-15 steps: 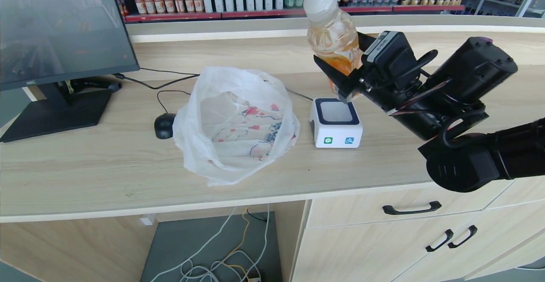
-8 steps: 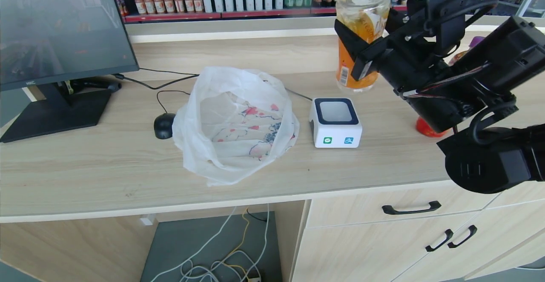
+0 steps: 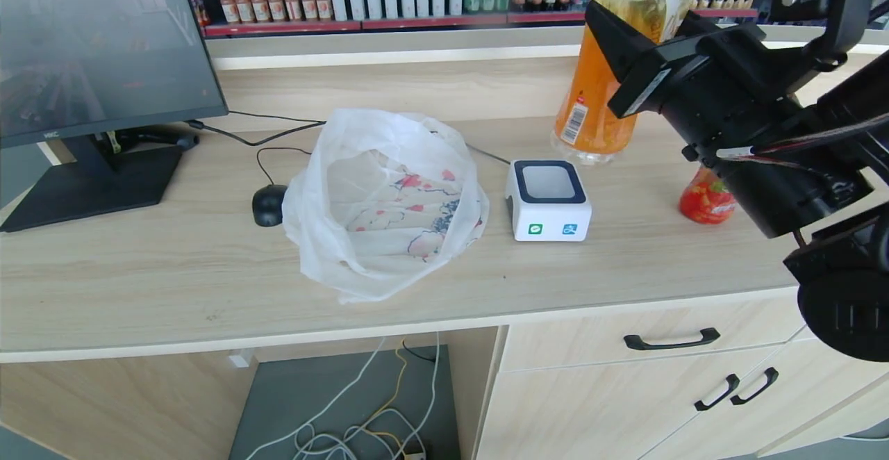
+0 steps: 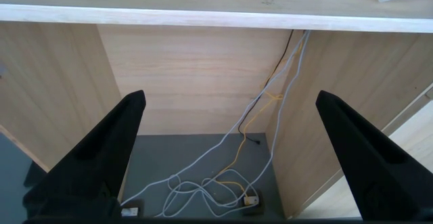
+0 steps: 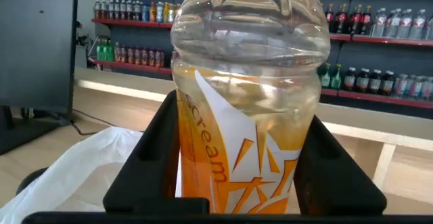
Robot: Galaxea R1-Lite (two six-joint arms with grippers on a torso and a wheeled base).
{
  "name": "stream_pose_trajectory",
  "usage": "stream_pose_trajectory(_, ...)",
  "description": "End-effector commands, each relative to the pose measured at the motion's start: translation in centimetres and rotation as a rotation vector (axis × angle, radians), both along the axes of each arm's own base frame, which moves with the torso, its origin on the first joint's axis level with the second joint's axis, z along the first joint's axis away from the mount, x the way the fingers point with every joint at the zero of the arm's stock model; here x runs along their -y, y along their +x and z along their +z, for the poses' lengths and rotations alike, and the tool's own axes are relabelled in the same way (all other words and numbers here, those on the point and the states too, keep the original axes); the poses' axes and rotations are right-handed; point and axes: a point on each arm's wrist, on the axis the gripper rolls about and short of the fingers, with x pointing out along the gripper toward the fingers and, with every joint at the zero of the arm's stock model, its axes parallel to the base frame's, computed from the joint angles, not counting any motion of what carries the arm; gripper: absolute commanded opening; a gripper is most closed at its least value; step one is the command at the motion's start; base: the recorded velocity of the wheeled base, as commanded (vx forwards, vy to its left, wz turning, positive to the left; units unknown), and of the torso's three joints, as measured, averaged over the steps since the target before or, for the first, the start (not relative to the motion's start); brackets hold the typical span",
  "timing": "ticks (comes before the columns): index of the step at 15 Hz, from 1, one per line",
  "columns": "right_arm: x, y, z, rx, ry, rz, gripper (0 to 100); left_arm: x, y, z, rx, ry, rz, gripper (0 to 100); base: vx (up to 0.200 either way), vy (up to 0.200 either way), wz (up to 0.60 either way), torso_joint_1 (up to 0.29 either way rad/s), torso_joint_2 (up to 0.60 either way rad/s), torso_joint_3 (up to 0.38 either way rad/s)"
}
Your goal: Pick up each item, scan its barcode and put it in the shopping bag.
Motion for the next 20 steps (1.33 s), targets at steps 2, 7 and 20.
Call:
stream_pose_trajectory(2,2.3,-2.7,-1.7,-0.125,0.086,-0.058,0,0.0,0.0,0.0,0.0,0.0,0.0,100,0.0,0.0,0.0,0.0,0.0,0.0)
stream_pose_trajectory(7,2.8,-3.3,-3.9,-0.172,0.123,-0.083,0,0.0,0.0,0.0,0.002,0.003,0.0,100,0.0,0.0,0.0,0.0,0.0,0.0)
stream_pose_trajectory(20,3.8,-1.6,-3.5,-0.107,0.123,-0.048,0,0.0,0.0,0.0,0.0,0.0,0.0,100,0.0,0.092,0.0,0.0,0.0,0.003)
